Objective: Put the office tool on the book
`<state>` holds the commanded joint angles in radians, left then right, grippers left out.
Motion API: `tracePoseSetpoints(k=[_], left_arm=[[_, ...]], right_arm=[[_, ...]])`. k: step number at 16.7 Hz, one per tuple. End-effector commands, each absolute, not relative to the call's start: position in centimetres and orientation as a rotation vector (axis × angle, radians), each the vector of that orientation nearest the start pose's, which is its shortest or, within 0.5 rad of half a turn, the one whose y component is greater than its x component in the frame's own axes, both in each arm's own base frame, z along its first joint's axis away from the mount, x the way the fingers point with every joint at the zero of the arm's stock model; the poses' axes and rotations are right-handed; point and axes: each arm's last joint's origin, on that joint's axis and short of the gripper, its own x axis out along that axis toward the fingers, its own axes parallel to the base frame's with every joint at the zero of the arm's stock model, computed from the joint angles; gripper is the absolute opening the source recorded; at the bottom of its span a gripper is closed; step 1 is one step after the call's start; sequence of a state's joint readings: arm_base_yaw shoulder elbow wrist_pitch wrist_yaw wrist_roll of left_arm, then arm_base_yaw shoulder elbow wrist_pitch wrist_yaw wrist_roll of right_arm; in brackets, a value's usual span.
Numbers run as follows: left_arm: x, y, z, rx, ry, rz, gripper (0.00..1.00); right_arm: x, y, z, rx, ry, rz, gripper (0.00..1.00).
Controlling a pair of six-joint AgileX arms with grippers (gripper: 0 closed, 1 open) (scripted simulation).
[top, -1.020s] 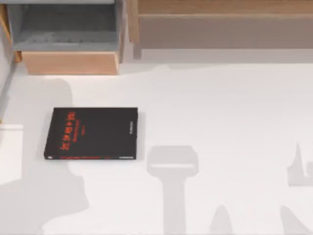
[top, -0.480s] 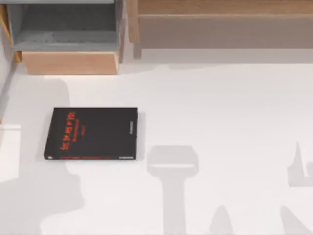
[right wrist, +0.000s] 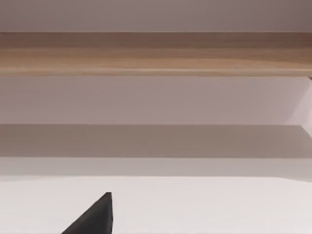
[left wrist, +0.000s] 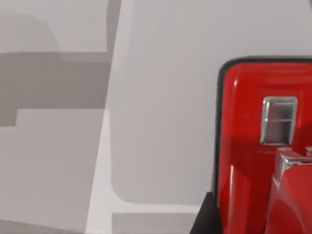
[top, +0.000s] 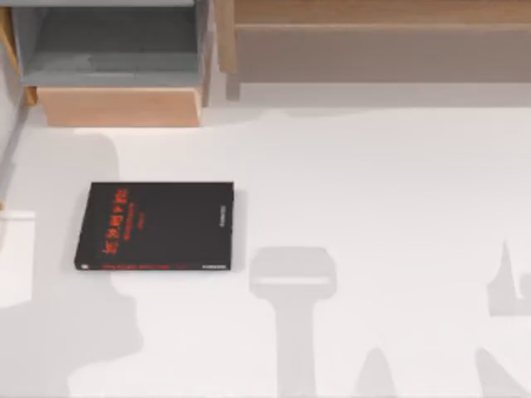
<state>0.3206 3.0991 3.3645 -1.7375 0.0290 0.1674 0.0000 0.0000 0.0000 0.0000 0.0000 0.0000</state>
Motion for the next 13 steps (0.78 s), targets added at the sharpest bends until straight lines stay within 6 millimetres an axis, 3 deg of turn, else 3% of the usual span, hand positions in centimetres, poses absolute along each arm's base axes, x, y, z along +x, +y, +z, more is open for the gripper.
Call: tracePoseSetpoints(k=[2, 3, 10, 13], left_arm=[[49.14, 17.06, 13.54, -0.122, 1.468, 0.139, 0.02], [49.14, 17.06, 13.54, -0.122, 1.468, 0.139, 0.00], [49.14, 17.06, 13.54, -0.122, 1.468, 0.139, 0.00], [48.98, 17.22, 14.53, -0.122, 1.449, 0.146, 0.00]], right_arm=[[10.57, -0.12, 16.00, 0.000, 0.000, 0.000, 1.00], [10.57, -0.12, 16.00, 0.000, 0.000, 0.000, 1.00], [10.57, -0.12, 16.00, 0.000, 0.000, 0.000, 1.00], [10.57, -0.12, 16.00, 0.000, 0.000, 0.000, 1.00]])
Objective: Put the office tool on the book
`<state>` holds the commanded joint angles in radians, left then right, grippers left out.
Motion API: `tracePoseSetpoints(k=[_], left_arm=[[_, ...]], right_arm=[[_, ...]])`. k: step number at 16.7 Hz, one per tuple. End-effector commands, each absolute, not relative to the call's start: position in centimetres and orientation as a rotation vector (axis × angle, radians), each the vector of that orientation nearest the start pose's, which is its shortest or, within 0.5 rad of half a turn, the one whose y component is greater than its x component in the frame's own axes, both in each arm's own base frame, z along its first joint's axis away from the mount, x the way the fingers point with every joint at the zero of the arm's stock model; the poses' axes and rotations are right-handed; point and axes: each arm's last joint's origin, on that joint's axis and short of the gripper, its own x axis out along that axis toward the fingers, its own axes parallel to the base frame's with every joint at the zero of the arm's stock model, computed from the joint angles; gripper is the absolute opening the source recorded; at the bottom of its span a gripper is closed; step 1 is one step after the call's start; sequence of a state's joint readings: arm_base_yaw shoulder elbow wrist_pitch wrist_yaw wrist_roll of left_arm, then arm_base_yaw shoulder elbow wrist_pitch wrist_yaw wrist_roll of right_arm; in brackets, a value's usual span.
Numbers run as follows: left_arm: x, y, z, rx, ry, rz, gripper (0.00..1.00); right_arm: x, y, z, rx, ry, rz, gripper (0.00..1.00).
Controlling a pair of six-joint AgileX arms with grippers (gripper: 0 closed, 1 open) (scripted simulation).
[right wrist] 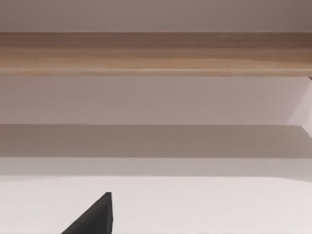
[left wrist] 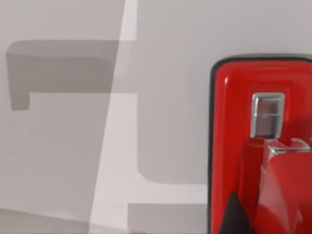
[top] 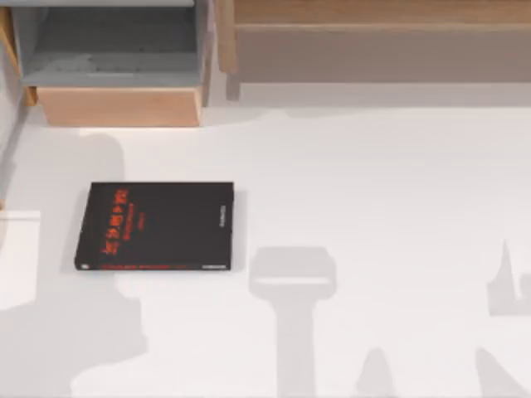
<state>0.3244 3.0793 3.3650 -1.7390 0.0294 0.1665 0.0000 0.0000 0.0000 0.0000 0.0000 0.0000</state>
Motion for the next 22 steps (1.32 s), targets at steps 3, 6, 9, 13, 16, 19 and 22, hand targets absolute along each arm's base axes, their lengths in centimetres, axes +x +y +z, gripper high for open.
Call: tracePoseSetpoints(k=[3, 6, 9, 13, 16, 19, 22], left_arm=[[48.6, 17.5, 16.5, -0.145, 1.436, 0.160, 0.00], [48.1, 17.5, 18.9, -0.185, 1.435, 0.176, 0.00], [47.8, 16.7, 21.9, -0.214, 1.417, 0.186, 0.00], [47.4, 13.6, 25.5, -0.217, 1.389, 0.177, 0.00], [47.0, 9.8, 27.3, -0.193, 1.370, 0.156, 0.00], [46.2, 5.3, 28.1, -0.161, 1.349, 0.127, 0.00], [44.9, 0.6, 27.5, -0.131, 1.348, 0.097, 0.00]], right_arm=[[10.6, -0.1, 16.0, 0.000, 0.000, 0.000, 1.00], [10.6, -0.1, 16.0, 0.000, 0.000, 0.000, 1.00], [10.6, -0.1, 16.0, 0.000, 0.000, 0.000, 1.00], [10.6, -0.1, 16.0, 0.000, 0.000, 0.000, 1.00], [10.6, -0.1, 16.0, 0.000, 0.000, 0.000, 1.00], [10.6, -0.1, 16.0, 0.000, 0.000, 0.000, 1.00], [10.6, -0.1, 16.0, 0.000, 0.000, 0.000, 1.00]])
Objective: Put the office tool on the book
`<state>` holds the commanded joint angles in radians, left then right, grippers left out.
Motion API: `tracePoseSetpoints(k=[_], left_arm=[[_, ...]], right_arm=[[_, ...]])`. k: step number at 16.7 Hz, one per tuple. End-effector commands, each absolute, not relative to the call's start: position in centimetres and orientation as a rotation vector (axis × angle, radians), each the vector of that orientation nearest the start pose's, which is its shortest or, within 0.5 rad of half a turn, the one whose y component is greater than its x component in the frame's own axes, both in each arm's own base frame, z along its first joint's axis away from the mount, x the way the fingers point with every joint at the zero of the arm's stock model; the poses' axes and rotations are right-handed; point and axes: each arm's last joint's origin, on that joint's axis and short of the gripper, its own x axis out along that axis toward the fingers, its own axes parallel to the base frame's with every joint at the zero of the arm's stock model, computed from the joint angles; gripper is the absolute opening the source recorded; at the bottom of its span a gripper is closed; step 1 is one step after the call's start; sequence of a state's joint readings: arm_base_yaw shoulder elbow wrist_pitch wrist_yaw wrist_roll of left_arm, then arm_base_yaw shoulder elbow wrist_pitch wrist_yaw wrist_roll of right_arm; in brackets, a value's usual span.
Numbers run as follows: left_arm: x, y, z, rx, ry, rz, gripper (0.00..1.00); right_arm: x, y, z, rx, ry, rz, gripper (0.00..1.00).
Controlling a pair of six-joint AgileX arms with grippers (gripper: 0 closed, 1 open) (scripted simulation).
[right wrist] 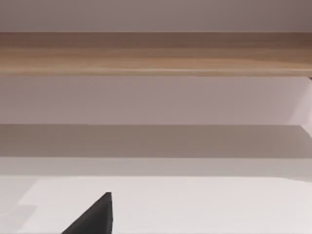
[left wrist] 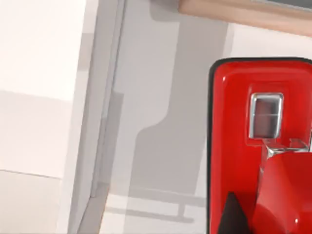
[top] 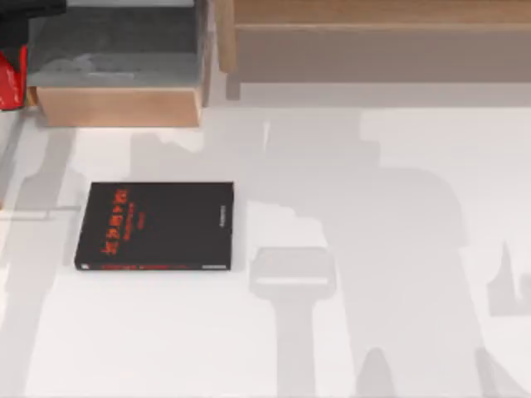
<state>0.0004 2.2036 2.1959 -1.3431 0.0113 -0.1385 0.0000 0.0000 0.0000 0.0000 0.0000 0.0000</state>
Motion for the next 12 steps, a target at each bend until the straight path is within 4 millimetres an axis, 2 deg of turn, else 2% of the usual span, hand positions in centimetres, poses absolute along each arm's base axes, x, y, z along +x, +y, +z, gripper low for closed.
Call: tracePoseSetpoints(k=[7, 10, 12], left_arm=[[40.0, -9.7, 22.2, -0.045, 1.423, 0.031, 0.00], [37.7, -12.7, 20.2, -0.008, 1.452, 0.007, 0.00], [36.6, -13.9, 19.5, 0.006, 1.460, -0.004, 0.00]], right_arm=[[10.6, -0.1, 16.0, 0.000, 0.000, 0.000, 1.00], [10.6, -0.1, 16.0, 0.000, 0.000, 0.000, 1.00], [10.6, -0.1, 16.0, 0.000, 0.000, 0.000, 1.00]])
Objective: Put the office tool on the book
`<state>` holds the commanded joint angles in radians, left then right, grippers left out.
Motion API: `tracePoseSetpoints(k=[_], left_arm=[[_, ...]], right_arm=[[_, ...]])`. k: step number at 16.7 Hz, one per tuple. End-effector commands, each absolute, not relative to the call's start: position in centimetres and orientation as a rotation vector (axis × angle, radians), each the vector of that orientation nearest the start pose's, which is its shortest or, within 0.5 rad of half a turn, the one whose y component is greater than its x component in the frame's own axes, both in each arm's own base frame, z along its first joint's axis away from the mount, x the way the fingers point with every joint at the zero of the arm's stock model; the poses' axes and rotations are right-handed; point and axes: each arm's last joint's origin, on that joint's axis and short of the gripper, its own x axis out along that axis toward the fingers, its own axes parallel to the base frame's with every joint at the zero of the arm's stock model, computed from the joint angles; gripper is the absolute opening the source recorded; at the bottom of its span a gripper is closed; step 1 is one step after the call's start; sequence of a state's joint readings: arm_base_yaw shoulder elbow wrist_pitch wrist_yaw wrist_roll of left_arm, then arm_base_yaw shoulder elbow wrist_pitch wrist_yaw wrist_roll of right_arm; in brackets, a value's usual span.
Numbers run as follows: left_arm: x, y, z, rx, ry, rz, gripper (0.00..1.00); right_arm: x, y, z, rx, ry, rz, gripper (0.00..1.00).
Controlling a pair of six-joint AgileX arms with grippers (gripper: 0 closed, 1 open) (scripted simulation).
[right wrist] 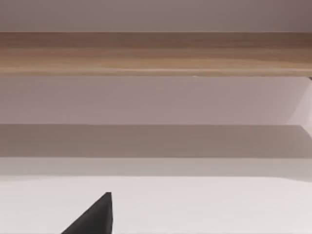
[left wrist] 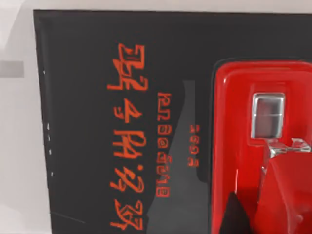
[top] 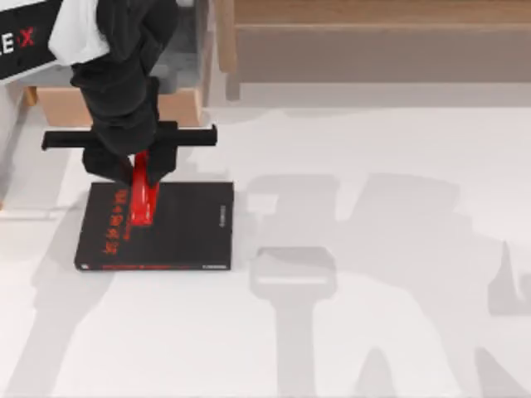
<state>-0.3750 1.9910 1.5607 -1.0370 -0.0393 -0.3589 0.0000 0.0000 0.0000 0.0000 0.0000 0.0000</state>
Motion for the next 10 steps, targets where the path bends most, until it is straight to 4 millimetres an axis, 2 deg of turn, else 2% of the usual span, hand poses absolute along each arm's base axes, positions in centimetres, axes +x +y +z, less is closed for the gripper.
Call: tracePoseSetpoints(k=[8, 10], left_arm=[[36.3, -14.2, 18.9, 0.011, 1.469, -0.005, 0.00], [36.3, -14.2, 17.9, 0.012, 1.471, -0.005, 0.00]], right_arm=[[10.6, -0.1, 16.0, 0.000, 0.000, 0.000, 1.00], [10.6, -0.1, 16.0, 0.000, 0.000, 0.000, 1.00]])
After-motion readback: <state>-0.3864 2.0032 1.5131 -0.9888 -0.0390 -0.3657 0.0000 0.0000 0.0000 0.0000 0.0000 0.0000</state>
